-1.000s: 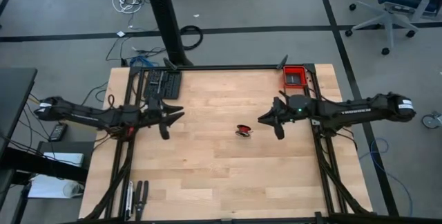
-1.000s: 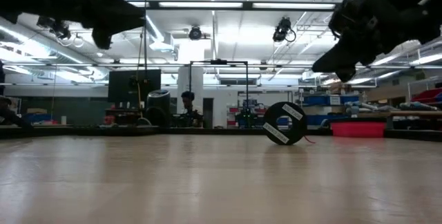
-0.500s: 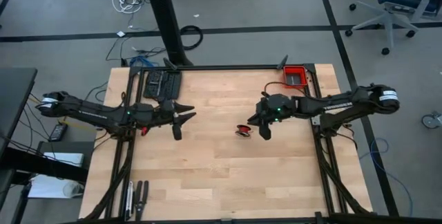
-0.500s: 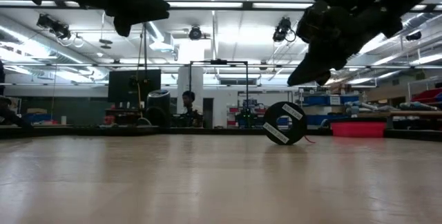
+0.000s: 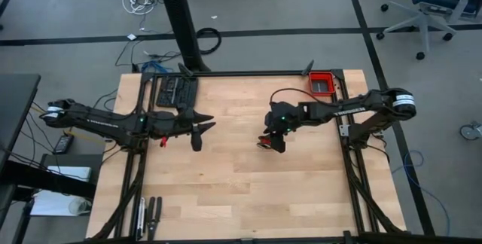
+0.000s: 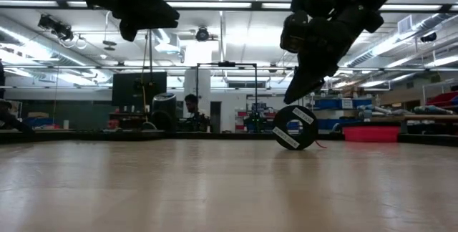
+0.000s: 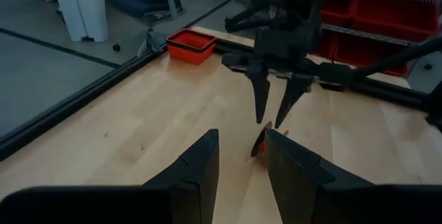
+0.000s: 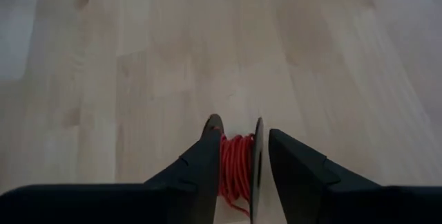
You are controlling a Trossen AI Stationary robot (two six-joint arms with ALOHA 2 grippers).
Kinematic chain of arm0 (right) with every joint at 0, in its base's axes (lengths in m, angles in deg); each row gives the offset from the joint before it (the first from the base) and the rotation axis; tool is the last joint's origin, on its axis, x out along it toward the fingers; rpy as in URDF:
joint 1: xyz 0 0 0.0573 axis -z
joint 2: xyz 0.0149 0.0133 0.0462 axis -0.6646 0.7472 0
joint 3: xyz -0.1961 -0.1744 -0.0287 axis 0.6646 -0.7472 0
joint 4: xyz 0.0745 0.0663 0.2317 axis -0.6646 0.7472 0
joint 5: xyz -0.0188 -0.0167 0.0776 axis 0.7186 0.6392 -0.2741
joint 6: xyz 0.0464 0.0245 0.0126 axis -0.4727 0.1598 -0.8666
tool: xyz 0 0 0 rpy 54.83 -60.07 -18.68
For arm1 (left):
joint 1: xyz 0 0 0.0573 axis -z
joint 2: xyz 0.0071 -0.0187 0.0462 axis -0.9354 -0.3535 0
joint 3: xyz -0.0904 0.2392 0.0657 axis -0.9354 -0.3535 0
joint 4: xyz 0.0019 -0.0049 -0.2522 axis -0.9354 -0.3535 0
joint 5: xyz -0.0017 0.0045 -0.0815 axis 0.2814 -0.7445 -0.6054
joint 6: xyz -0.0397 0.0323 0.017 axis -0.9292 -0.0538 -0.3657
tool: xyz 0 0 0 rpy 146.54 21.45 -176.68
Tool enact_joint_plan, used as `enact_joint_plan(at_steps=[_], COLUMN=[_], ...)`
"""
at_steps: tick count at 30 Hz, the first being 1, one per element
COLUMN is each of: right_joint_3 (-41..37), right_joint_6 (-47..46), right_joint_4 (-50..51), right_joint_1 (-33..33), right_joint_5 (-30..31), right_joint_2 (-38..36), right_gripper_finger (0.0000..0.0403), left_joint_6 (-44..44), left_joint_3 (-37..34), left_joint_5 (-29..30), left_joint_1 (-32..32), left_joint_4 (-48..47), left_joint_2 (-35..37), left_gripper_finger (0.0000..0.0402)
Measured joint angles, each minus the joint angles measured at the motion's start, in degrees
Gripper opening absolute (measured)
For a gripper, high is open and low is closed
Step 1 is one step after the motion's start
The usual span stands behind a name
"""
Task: Coil cords
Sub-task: Uncoil the red wire from the black spool
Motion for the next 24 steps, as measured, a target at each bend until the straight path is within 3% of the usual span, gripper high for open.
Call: enact_joint_plan(at_steps=[24], right_joint_3=[0.0], right_joint_6=[-1.4], right_joint_4=[-1.4], right_joint_1=[-0.3], right_joint_5=[1.4], right_joint_2=[5.4], right_gripper_finger=[0.0103], left_joint_6=[-0.2], left_joint_3=[0.6], left_joint_5=[0.0], left_joint_1=[0.0], left_joint_4=[-0.9], left_joint_2=[-2.8], left_gripper_finger=[0.0122])
